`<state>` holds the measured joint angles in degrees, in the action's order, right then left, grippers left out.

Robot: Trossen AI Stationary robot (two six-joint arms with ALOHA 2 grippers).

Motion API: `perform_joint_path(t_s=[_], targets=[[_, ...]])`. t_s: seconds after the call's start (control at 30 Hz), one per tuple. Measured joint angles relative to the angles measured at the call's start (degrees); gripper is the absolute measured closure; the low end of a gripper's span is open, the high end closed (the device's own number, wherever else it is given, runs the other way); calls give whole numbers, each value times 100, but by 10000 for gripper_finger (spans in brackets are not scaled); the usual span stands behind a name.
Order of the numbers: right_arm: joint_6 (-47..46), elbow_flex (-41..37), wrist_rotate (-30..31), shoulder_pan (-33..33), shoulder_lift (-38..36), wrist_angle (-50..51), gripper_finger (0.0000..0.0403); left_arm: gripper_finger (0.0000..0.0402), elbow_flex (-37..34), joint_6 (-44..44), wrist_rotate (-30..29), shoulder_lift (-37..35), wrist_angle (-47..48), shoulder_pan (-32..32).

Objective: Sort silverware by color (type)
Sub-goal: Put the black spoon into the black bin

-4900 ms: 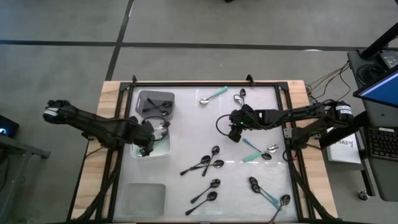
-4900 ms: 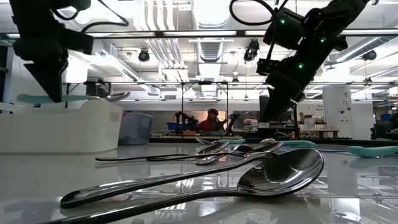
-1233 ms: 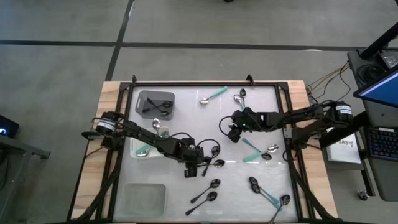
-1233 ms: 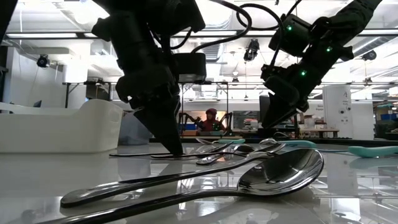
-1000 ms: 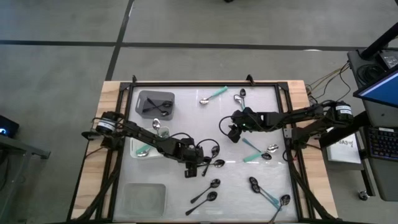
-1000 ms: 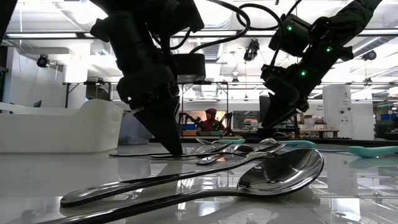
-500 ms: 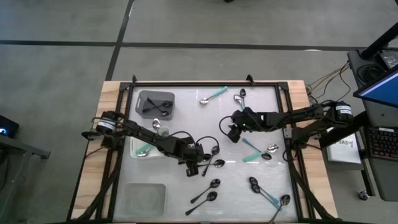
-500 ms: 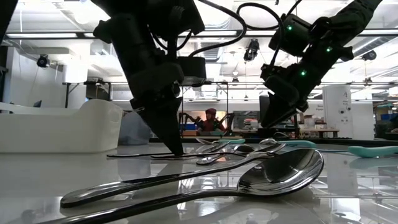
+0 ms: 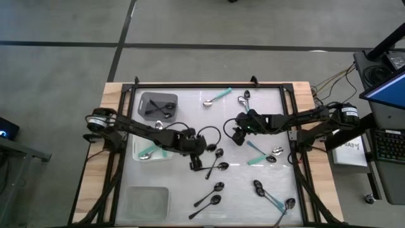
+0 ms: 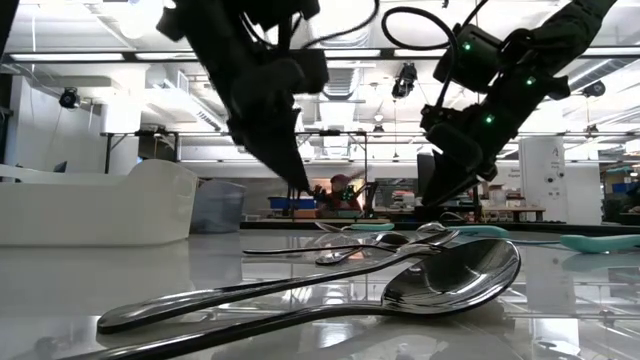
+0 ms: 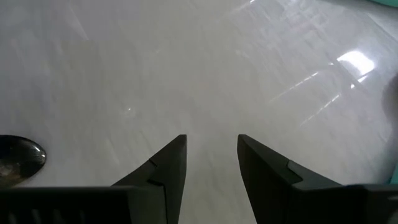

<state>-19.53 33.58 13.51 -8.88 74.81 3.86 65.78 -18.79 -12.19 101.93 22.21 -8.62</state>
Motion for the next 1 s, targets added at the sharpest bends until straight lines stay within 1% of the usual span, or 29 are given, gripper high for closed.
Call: perform_joint_path(t_s=[0.17, 0.27, 0.37, 0.5, 0.6, 0.7, 0.8, 0.9, 1.0], targets=[[-16, -10, 1, 2, -2, -7, 268, 401, 0, 537, -956, -554, 446, 317], [-64, -10, 1, 0, 0, -13, 268, 401, 7, 910, -1374, -952, 786, 581], [-70, -10, 1, 0, -2, -15, 268, 401, 7, 1093, -1791, -1290, 1336, 926], [-76, -10, 1, 1, -2, -33, 268, 401, -28, 1264, -2421, -1599, 2263, 1544], [-82, -10, 1, 1, -2, -39, 268, 401, -116, 1341, -2483, -1681, 2820, 2123], [-56, -21, 3, 0, -2, -109, 268, 401, -272, 1441, -2465, -1703, 2863, 2712], [-25, -49, 3, 0, 0, -170, 268, 401, -480, 1552, -2240, -1692, 2840, 3217], [-16, -105, 3, 0, -2, -164, 268, 402, -681, 1700, -1950, -1690, 2849, 3544], [-4, -158, 3, 0, -2, -170, 268, 402, -806, 1770, -1924, -1690, 2843, 3714]])
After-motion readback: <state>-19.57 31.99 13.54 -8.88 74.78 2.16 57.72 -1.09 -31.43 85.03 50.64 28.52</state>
